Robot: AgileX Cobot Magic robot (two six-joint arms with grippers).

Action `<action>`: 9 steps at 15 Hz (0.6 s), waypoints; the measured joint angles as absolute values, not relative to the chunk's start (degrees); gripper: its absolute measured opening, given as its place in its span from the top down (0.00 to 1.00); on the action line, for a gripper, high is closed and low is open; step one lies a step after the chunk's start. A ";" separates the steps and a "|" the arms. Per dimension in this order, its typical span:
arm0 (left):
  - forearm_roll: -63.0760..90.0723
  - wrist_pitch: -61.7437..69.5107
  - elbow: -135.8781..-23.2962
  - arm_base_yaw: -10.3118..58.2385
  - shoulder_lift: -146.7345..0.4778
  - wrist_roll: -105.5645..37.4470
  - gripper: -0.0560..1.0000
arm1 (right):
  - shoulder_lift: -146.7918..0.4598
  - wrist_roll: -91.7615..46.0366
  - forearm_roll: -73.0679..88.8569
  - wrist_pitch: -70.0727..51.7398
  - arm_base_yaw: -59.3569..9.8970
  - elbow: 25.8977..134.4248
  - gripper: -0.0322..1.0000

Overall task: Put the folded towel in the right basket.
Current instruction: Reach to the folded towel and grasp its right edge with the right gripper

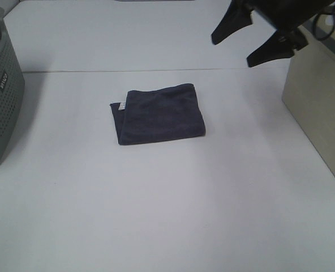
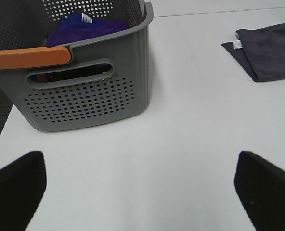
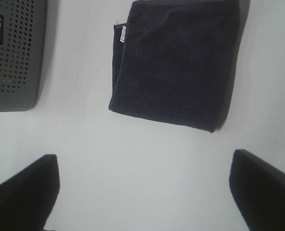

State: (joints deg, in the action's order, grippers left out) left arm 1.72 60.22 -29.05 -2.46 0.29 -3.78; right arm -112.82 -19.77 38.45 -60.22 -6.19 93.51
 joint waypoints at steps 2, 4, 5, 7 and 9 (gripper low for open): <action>1.72 60.22 -29.05 -2.46 0.29 -3.78 0.01 | -122.04 -19.19 38.27 -62.51 -7.62 102.39 0.08; 1.72 60.22 -29.05 -2.46 0.29 -3.78 0.01 | -130.41 -18.11 37.41 -63.54 -7.56 110.58 0.08; 1.72 60.22 -29.05 -2.46 0.29 -3.78 0.01 | -134.30 -17.07 37.01 -63.71 -7.56 114.53 0.08; 1.78 60.22 -29.05 -2.46 0.29 -3.78 0.01 | -140.66 -15.30 36.27 -64.11 -7.56 120.55 0.08; 1.78 60.22 -29.05 -2.46 0.29 -3.78 0.01 | -143.58 -13.87 35.24 -64.40 -7.56 121.24 0.08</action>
